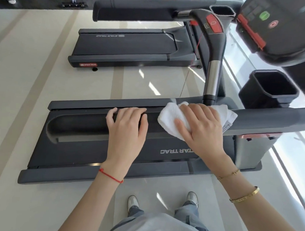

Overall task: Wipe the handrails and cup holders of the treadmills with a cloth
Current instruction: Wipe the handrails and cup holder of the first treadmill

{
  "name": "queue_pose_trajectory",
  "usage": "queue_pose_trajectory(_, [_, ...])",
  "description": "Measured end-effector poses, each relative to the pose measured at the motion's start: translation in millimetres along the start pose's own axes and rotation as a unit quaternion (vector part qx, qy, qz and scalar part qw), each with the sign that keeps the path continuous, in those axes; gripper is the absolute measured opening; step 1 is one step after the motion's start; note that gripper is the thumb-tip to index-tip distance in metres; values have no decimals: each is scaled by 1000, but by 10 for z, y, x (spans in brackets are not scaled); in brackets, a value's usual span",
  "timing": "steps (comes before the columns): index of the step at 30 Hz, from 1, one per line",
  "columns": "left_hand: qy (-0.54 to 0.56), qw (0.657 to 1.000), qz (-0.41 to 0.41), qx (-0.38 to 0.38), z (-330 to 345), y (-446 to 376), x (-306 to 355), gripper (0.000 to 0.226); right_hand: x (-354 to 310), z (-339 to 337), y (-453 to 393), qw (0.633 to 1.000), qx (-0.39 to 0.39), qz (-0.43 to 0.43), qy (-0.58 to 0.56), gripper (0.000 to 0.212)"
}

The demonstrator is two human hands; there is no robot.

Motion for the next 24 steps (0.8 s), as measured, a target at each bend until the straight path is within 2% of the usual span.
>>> queue_pose_trajectory(13, [26,1000,-2,0,957,-169,1744,30,1926,-324,438,999,-7,-42,8,38])
queue_pose_trajectory(18, [33,999,-10,-14,1182,-209,2180,26,2176,-367,516,992,-14,-80,-97,35])
queue_pose_trajectory(21, [40,999,-10,-11,1257,-240,2384,28,2403,-452,556,978,-25,-41,-205,26])
queue_pose_trajectory(24, [45,999,-10,-6,1306,-338,2546,29,2817,-603,442,950,-16,79,-303,19])
Point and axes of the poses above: each hand's wrist, its own y-axis away from the middle knuckle, its own z-axis out of the palm, x = y × z, the point moved 10 cm from there along -y, towards the middle knuckle, and after that the axes turned 5 degrees about y, right-handed, at the moved point
